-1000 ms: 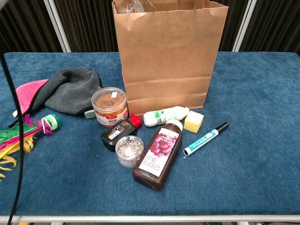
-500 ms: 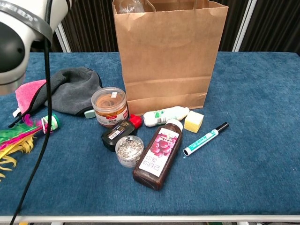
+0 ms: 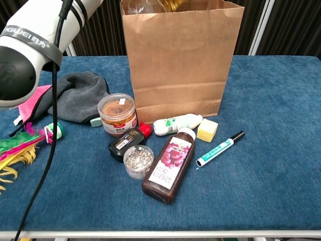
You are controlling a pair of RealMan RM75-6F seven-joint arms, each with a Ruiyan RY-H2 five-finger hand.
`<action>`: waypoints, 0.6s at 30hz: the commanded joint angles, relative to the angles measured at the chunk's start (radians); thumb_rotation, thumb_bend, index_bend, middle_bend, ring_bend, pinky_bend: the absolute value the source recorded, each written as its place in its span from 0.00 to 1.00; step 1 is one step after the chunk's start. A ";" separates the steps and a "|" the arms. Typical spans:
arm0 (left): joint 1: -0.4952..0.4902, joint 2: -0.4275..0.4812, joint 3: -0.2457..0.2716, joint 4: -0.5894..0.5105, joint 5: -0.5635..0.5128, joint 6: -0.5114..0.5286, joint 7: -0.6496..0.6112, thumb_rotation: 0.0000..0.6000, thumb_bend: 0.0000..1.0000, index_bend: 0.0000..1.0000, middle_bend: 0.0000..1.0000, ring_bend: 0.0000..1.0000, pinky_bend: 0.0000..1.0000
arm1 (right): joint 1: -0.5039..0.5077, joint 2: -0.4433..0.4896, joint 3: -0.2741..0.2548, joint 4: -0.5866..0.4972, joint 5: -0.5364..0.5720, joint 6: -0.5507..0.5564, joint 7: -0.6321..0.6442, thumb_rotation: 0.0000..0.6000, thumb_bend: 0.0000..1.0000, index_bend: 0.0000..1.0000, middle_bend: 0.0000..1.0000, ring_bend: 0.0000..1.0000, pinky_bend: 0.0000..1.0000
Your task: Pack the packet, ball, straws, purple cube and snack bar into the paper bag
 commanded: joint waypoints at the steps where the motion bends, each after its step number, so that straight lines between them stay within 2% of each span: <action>1: 0.004 0.007 0.007 0.004 0.011 -0.001 -0.010 1.00 0.16 0.31 0.40 0.33 0.37 | 0.000 -0.001 0.000 -0.001 0.000 -0.001 0.000 1.00 0.10 0.31 0.27 0.11 0.17; 4: 0.009 0.010 0.006 0.004 0.008 0.002 -0.003 1.00 0.15 0.27 0.39 0.31 0.36 | -0.001 -0.002 -0.002 -0.001 0.001 -0.005 0.002 1.00 0.10 0.31 0.27 0.11 0.17; 11: 0.024 0.044 -0.014 -0.008 0.002 0.013 0.020 1.00 0.13 0.25 0.37 0.30 0.34 | -0.003 0.001 0.001 -0.003 0.004 -0.007 0.008 1.00 0.10 0.31 0.27 0.11 0.17; 18: 0.099 0.165 -0.028 -0.046 0.008 0.081 0.133 1.00 0.13 0.27 0.37 0.30 0.33 | 0.000 0.007 0.007 -0.022 -0.003 -0.004 0.021 1.00 0.09 0.31 0.27 0.11 0.17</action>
